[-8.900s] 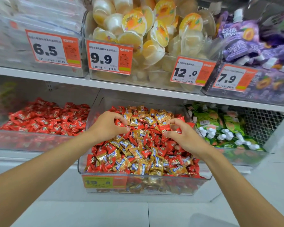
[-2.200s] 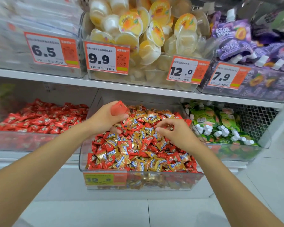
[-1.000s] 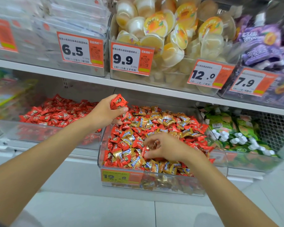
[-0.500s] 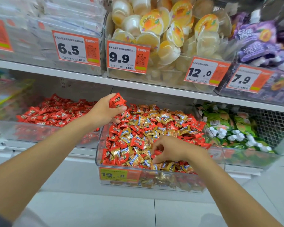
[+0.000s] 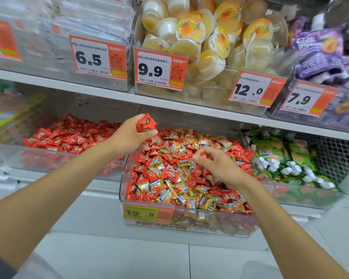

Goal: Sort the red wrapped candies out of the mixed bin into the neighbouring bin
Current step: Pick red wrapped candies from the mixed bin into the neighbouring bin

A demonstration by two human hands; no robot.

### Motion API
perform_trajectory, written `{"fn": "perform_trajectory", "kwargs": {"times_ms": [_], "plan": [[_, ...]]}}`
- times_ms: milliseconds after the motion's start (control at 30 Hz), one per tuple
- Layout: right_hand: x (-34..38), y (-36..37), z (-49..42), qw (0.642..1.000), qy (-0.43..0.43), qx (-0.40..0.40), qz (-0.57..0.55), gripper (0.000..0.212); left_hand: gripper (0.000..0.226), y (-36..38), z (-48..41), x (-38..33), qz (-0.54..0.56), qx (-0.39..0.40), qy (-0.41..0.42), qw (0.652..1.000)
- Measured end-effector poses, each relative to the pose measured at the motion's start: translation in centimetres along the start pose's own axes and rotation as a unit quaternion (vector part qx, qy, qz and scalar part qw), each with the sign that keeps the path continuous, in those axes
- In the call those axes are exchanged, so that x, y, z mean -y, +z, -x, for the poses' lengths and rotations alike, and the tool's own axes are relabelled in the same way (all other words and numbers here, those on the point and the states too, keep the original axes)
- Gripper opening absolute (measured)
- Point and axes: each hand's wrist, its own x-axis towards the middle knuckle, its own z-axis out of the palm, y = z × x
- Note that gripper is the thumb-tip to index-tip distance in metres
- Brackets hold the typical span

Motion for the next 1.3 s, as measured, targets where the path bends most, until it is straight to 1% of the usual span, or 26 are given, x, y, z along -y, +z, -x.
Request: {"fn": "perform_trajectory", "kwargs": {"times_ms": [67,133,167,267,367,400,433,467,533,600,667,700,800,833,867,900,933,1000,1033,1067,1100,1167,1200,1233,1267,1300], "plan": [[0.2,0.2,-0.2,1.0,0.0,-0.003,-0.023,0.015,0.01,0.0,0.0,0.1,0.004,0.0,-0.001,1.0],[0.3,0.6,-0.4,1.0,-0.01,0.002,-0.019,0.012,0.01,-0.1,0.0,0.1,0.007,0.001,0.001,1.0],[0.2,0.9,-0.6,1.0,-0.015,0.006,0.002,0.008,0.01,-0.1,0.1,0.1,0.007,0.002,0.001,1.0],[0.0,2.5,-0.8,0.992,-0.049,0.022,0.11,0.013,0.011,-0.1,0.0,0.2,0.011,0.002,-0.001,1.0],[-0.1,4.3,-1.4,0.968,-0.071,0.053,0.234,0.022,0.011,-0.1,0.0,0.3,0.016,0.006,-0.002,1.0],[-0.3,4.8,-1.6,0.959,-0.077,0.064,0.267,0.023,0.011,-0.1,0.0,0.3,0.016,0.007,-0.002,1.0],[-0.4,5.1,-1.7,0.956,-0.077,0.071,0.275,0.021,0.011,-0.2,0.0,0.3,0.019,0.008,0.0,1.0],[-0.4,5.1,-1.8,0.961,-0.074,0.073,0.256,0.02,0.011,-0.2,0.0,0.3,0.023,0.009,0.0,1.0],[-0.2,4.8,-1.8,0.982,-0.06,0.062,0.166,0.02,0.011,-0.2,0.1,0.2,0.035,0.009,0.0,0.999],[0.2,4.2,-1.8,0.992,-0.058,0.039,0.108,0.017,0.011,-0.4,0.3,0.2,0.045,0.006,-0.001,0.999],[0.7,4.0,-2.0,0.992,-0.075,0.023,0.1,0.01,0.011,-0.6,0.5,0.1,0.067,-0.002,-0.004,0.998],[1.0,4.2,-2.1,0.991,-0.083,0.026,0.1,0.013,0.011,-0.7,0.6,0.0,0.078,-0.007,-0.005,0.997],[1.2,6.1,-2.8,0.989,-0.098,0.071,0.079,0.016,0.012,-1.0,1.0,-0.1,0.087,-0.022,-0.005,0.996],[1.4,6.8,-2.9,0.986,-0.105,0.088,0.09,0.016,0.014,-1.2,1.1,-0.1,0.087,-0.025,-0.008,0.996],[1.4,7.5,-3.0,0.981,-0.111,0.104,0.124,0.017,0.017,-1.4,1.2,0.0,0.085,-0.027,-0.012,0.996],[1.2,8.0,-3.2,0.971,-0.115,0.116,0.174,0.019,0.02,-1.6,1.2,0.1,0.083,-0.028,-0.015,0.996],[0.9,8.1,-3.6,0.959,-0.118,0.109,0.232,0.022,0.022,-1.7,1.3,0.1,0.081,-0.028,-0.017,0.996],[0.2,7.3,-4.3,0.936,-0.109,0.043,0.331,0.024,0.018,-2.1,1.4,0.2,0.088,-0.027,-0.02,0.996],[0.2,6.7,-4.4,0.931,-0.106,0.004,0.349,0.023,0.015,-2.2,1.5,0.2,0.094,-0.025,-0.02,0.995],[0.1,6.0,-4.5,0.936,-0.103,-0.025,0.335,0.022,0.012,-2.4,1.6,0.3,0.097,-0.024,-0.021,0.995],[0.2,5.3,-4.3,0.95,-0.102,-0.041,0.293,0.019,0.011,-2.5,1.6,0.3,0.095,-0.025,-0.022,0.995],[0.5,4.7,-4.0,0.977,-0.101,-0.053,0.178,0.014,0.013,-2.7,1.7,0.5,0.092,-0.028,-0.023,0.995],[1.1,5.0,-3.6,0.984,-0.101,-0.046,0.135,0.013,0.014,-2.7,1.7,0.6,0.092,-0.03,-0.023,0.995],[1.5,5.6,-3.2,0.988,-0.102,-0.029,0.115,0.016,0.015,-2.8,1.7,0.6,0.091,-0.031,-0.022,0.995],[1.6,6.4,-3.1,0.987,-0.103,-0.004,0.123,0.022,0.014,-2.8,1.7,0.6,0.091,-0.031,-0.02,0.995],[1.7,7.3,-3.0,0.981,-0.103,0.024,0.165,0.029,0.013,-2.8,1.7,0.6,0.091,-0.031,-0.019,0.995]]}}
